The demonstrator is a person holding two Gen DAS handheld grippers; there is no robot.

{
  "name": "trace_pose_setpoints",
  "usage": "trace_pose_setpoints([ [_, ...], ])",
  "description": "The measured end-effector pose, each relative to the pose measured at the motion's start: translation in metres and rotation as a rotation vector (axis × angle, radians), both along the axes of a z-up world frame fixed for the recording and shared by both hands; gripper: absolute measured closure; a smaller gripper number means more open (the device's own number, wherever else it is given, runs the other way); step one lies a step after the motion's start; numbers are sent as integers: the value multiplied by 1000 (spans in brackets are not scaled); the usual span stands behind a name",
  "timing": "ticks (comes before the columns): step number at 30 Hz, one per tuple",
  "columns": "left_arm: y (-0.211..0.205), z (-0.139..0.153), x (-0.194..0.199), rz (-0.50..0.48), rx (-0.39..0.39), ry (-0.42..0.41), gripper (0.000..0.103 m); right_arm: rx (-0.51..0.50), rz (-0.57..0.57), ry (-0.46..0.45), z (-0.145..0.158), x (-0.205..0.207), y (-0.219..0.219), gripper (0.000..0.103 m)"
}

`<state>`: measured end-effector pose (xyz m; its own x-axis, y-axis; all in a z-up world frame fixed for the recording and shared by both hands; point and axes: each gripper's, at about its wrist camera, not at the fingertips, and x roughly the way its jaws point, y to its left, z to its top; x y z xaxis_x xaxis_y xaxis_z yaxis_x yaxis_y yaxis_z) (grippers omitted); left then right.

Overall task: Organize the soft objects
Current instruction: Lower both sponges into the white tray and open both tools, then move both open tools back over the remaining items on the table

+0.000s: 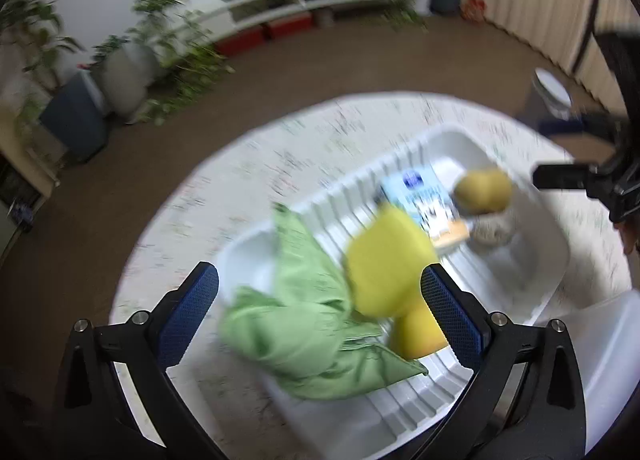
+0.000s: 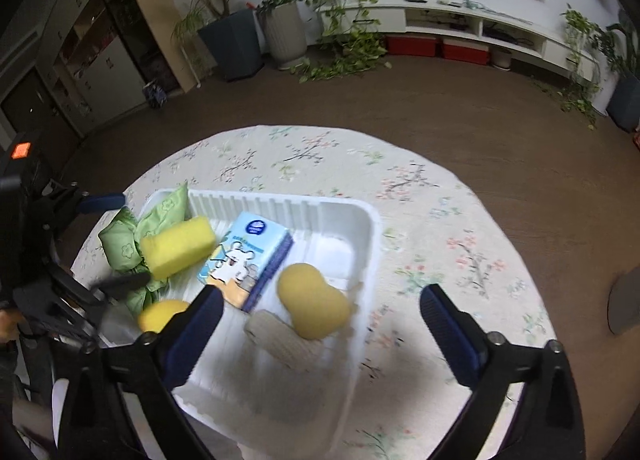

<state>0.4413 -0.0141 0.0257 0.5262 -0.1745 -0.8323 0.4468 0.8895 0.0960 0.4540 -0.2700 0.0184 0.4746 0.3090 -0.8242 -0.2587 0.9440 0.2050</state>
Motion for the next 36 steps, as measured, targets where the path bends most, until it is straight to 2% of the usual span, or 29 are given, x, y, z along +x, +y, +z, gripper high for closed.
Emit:
trace_pose_setpoints([
  [3,22,25,-13,61,-53,-55,0,19,-50,-31,11,-13,-25,0],
  [8,55,54,-53,131,-99,-139,0,33,-122,-96,31,-50,-65,0],
  [14,86,69,-134,196,-192,-201,0,61,-165,-132,42,-118,-96,0],
  [20,88,48,-228,217,-228,-205,0,122,-167,-112,36,-200,-98,0],
  [27,57,10,-325,184,-270,-180,0,166,-94,-74,14,-294,-60,0],
  [32,25,-18,-362,143,-286,-140,0,160,-20,-67,-1,-342,-17,0],
  [36,12,-40,-372,158,-309,-100,0,141,33,-82,-10,-372,14,0],
])
